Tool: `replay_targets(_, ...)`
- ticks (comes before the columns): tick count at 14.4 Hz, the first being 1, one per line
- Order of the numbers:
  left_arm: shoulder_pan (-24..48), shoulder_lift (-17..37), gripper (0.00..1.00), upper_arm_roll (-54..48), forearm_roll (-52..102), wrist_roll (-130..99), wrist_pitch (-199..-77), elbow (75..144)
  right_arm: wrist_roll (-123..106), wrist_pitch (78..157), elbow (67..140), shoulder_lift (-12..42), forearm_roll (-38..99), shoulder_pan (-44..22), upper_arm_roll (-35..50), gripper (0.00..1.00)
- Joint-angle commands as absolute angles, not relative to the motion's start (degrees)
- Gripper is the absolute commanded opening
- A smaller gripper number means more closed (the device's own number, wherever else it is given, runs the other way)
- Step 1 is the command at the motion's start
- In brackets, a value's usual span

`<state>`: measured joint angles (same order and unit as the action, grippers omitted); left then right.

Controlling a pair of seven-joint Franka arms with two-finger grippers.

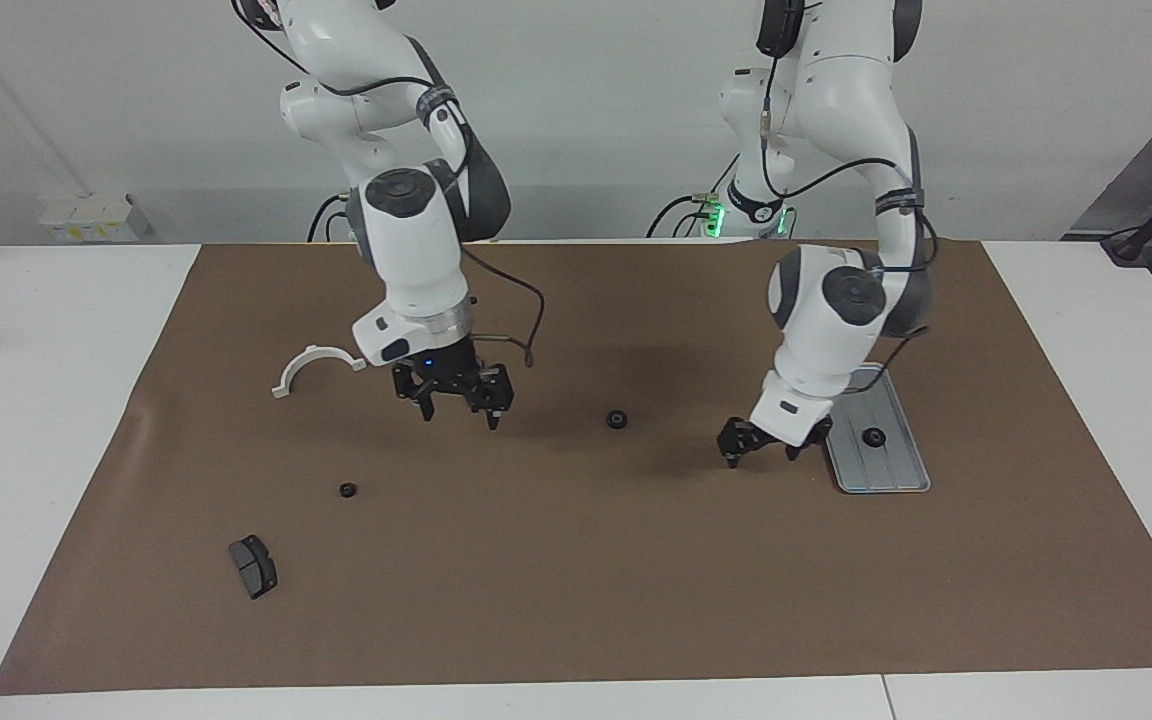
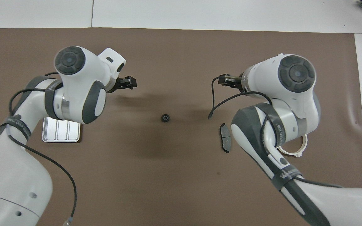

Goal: Pick bearing gear from pile to tray

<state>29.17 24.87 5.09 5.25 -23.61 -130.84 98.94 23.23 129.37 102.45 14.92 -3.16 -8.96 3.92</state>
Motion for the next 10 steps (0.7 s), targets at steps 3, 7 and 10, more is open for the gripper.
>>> replay_targets(3,36.0,28.1,0.95,6.4,5.6,-26.2,-133.7,95.6,6.6,131.7,101.3,21.0,-4.0,-2.2,4.9,1.0)
replay_targets(7,38.2,28.5,0.83,6.4,4.8,-26.0,-134.8,96.6,-8.2,133.9,99.2,26.4,-3.4,1.4,4.9,1.0)
replay_targets(10,39.5,27.9,0.72,6.4,4.4,-25.9,-134.8,99.6,-8.6,133.9,99.4,27.9,-3.3,0.6,4.9,1.0)
